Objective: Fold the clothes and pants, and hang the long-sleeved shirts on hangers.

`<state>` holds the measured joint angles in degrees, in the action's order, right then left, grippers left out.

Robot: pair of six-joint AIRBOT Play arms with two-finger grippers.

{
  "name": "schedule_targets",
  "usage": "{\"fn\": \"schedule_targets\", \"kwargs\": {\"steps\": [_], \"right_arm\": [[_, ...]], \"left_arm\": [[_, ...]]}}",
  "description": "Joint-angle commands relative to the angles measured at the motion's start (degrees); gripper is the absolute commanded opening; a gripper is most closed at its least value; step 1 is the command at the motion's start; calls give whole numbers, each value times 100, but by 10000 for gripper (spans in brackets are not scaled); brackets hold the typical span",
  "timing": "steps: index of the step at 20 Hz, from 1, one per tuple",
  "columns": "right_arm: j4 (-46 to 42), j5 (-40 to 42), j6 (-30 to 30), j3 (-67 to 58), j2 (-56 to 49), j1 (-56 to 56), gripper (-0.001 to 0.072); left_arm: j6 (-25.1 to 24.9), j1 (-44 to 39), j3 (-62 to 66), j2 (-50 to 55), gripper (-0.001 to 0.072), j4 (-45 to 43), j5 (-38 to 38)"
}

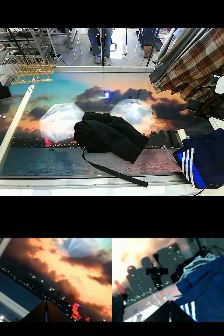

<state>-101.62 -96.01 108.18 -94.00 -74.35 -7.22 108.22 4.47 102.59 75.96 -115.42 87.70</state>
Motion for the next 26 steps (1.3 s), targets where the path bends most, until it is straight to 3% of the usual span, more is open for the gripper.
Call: {"fn": "schedule_targets", "kwargs": {"steps": [1, 8, 9, 10, 11, 12, 16, 19, 21, 22, 24, 26], "right_arm": [[0, 0, 0, -4, 4, -4, 40], [0, 0, 0, -4, 4, -4, 40], [-101, 35, -765, -13, 4, -4, 40], [-214, 254, -2057, -17, 11, -31, 41], [-197, 619, -2822, -17, 13, -63, 40], [-190, 881, -3080, -15, 11, -63, 40], [-96, 1676, -3108, -15, 11, -63, 41], [1259, 2463, -2124, -17, 31, -22, 41], [2144, 2116, -1777, 33, 28, -24, 41], [2365, 1875, -1923, 81, 26, -22, 41], [2203, 1075, -3003, 313, 26, -37, 42], [1928, 328, -3104, 826, 66, -260, 94]], "left_arm": [[0, 7, 2, -4, 9, -2, -2], [0, 7, 2, 35, 9, -2, -20], [0, 4, 2, 50, 9, -2, -20], [0, 4, 2, 72, 9, 2, -22], [0, 7, 2, 111, 9, 0, -22], [0, 7, 2, 173, 9, 4, -17], [0, 4, 2, 468, 9, 37, 0], [-2, -28, 2, 671, 9, 151, 151], [-284, -39, 0, 754, 8, 669, 380], [-592, -37, 0, 758, 9, 1047, 511], [-822, -39, 0, 667, 9, 1554, 470], [-1012, -39, -79, 380, 12, 2044, 42]]}}
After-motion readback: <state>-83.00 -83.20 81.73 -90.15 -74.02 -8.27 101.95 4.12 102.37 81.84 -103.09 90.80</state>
